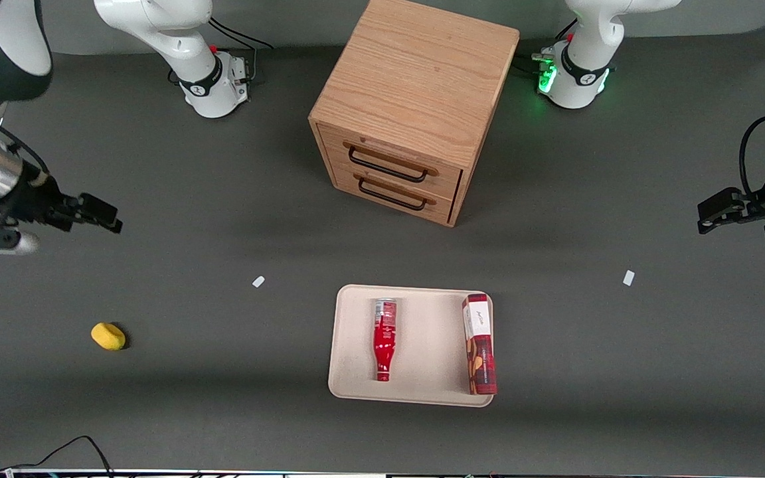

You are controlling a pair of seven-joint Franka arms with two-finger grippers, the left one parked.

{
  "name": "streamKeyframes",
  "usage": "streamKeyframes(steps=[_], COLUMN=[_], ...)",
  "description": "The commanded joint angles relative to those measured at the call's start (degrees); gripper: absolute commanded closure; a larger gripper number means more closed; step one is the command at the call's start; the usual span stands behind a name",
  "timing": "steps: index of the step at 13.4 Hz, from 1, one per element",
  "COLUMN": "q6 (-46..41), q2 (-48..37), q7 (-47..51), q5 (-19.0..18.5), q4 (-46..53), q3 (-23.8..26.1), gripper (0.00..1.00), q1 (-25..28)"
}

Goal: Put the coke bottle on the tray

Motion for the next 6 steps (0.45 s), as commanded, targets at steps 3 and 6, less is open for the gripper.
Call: streamKeyframes(steps=[3, 6], q6=[-0.9, -1.0], q2=[-4.5, -3.6], q7=[-0.3, 0.9], q5=[1.3, 1.2], q4=[-2.1, -0.7], q3=[-1.0, -1.0], gripper=[0.00, 0.00], q1=[0.5, 0.9])
